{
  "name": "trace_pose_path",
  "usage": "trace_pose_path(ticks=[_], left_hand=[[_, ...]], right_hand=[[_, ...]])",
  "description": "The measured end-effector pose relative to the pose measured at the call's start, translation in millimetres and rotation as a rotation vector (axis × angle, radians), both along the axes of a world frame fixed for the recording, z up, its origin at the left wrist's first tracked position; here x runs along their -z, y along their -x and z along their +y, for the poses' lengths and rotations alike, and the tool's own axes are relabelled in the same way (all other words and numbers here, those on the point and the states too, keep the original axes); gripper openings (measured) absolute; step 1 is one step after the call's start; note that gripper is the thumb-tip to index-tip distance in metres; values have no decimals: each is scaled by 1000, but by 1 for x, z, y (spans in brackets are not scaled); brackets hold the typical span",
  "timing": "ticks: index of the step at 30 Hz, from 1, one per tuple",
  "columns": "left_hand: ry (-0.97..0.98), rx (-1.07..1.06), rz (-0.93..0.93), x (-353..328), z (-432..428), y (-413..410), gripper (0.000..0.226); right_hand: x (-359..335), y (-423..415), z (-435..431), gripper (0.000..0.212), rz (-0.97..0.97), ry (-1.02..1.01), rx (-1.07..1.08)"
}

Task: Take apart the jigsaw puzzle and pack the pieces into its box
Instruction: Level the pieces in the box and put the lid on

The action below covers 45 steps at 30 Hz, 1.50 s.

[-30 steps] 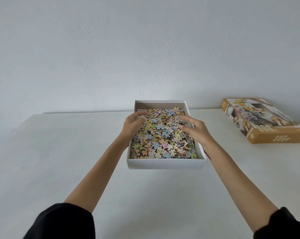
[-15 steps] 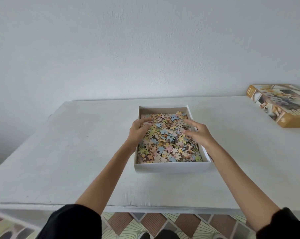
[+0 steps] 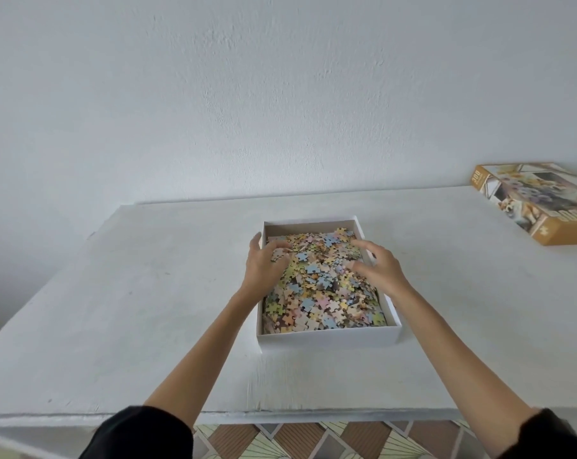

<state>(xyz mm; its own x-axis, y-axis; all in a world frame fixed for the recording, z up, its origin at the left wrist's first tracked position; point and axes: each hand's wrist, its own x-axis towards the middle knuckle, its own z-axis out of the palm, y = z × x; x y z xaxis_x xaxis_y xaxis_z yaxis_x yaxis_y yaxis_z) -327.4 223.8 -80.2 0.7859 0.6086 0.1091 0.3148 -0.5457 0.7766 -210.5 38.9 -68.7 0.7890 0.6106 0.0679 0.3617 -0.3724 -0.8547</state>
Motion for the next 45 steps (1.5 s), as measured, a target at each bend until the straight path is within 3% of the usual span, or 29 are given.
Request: trace_pose_path(ticks=[3,22,32,45], left_hand=[[-195,61,-64,-18,2,-18,25],[-262,419,-126,-112,-108,-223,27],[-146,517,-99,-95,-206,-357,28],[93,396,97,-30,-277,-449,45]], right_hand=[[-11,-9,-3,42,-85,-23,48],[-77,-182,-103,33,-201,-160,213],[-73,-292,-191,35,-187,-68,342],[-13,-394,-251,32,-251,131,444]])
